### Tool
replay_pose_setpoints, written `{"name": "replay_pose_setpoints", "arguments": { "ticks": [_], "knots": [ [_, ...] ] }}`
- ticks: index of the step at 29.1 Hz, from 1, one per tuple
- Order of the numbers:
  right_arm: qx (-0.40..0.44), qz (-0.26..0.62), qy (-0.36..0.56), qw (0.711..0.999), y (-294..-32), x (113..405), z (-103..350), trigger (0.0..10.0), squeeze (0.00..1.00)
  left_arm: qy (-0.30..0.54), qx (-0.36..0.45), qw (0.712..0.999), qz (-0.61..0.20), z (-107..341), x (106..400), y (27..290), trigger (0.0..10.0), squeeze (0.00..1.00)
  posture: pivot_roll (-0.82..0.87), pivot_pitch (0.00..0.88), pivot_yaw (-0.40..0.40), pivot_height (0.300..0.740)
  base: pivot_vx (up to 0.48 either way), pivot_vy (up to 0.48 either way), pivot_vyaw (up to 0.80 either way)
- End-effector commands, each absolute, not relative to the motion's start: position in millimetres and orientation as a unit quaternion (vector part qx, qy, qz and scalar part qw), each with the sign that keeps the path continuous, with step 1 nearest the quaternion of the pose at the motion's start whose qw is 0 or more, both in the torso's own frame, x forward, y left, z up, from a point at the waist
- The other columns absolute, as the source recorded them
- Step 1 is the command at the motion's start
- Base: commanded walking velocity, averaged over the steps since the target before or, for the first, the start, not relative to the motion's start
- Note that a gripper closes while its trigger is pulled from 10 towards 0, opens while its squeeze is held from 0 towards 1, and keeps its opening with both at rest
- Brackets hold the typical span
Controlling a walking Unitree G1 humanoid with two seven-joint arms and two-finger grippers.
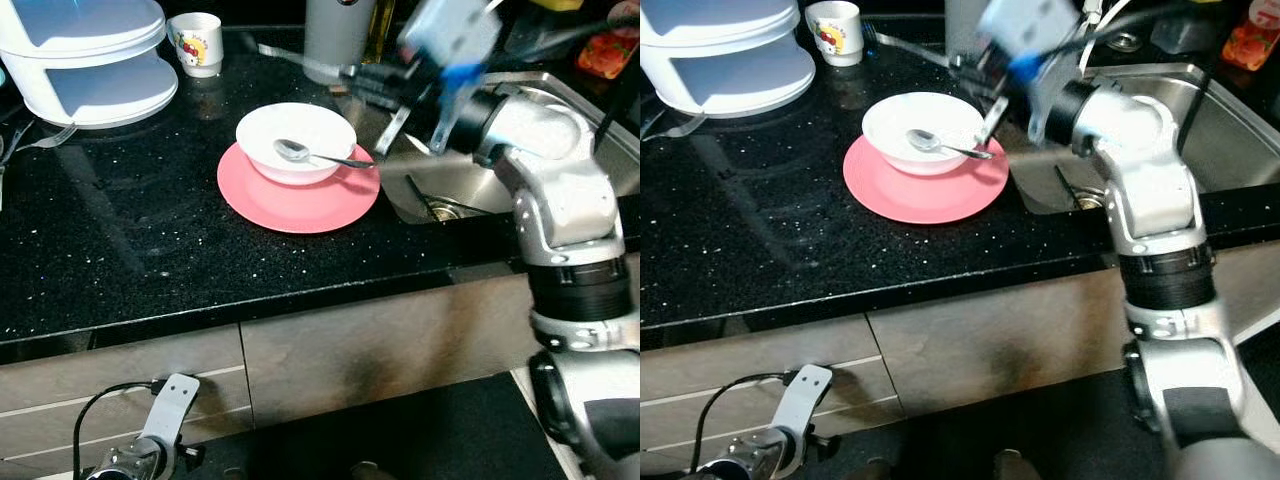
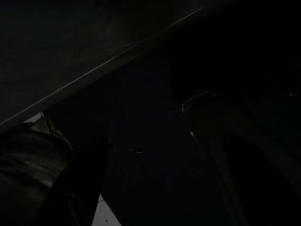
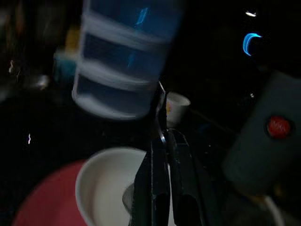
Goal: Kitchen organization
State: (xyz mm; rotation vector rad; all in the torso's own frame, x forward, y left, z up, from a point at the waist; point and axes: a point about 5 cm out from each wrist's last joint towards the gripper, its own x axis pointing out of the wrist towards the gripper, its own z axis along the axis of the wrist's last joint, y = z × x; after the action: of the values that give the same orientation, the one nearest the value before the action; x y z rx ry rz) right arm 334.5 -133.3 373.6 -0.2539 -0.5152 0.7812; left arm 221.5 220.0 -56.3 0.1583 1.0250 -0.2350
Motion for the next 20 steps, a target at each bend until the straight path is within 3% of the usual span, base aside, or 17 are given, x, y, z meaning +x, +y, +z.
{"name": "replay_pose_setpoints", "arguments": {
  "ticks": [1,4,5,6,7,20],
  "knots": [
    [0.005,0.388,-0.252,0.887,-142,335,373,0.0,0.00,0.491,0.079,0.860,-0.111,-57,220,222,10.0,0.00,-0.06,0.114,-0.015,0.740,0.000,0.000,0.00],
    [0.173,0.420,-0.258,0.853,-146,329,362,0.0,0.00,0.491,0.077,0.861,-0.110,-57,220,222,10.0,0.00,-0.06,0.116,-0.016,0.740,0.000,0.000,0.00],
    [0.189,0.429,-0.259,0.845,-145,324,356,2.7,0.00,0.491,0.077,0.861,-0.110,-57,220,222,10.0,0.00,-0.06,0.121,-0.014,0.740,0.000,0.000,0.00],
    [0.198,0.434,-0.260,0.840,-144,320,351,3.8,0.00,0.491,0.076,0.861,-0.110,-57,220,222,10.0,0.00,-0.06,0.121,-0.014,0.740,0.000,0.000,0.00],
    [0.199,0.441,-0.248,0.839,-140,315,343,9.8,0.00,0.491,0.076,0.861,-0.110,-57,220,222,10.0,0.00,-0.06,0.123,-0.011,0.740,0.000,0.000,0.00],
    [0.242,0.444,-0.204,0.838,-137,309,337,10.0,0.00,0.493,0.072,0.858,-0.123,-56,220,222,10.0,0.00,-0.06,0.124,-0.005,0.740,0.000,0.000,-0.73]
  ]
}}
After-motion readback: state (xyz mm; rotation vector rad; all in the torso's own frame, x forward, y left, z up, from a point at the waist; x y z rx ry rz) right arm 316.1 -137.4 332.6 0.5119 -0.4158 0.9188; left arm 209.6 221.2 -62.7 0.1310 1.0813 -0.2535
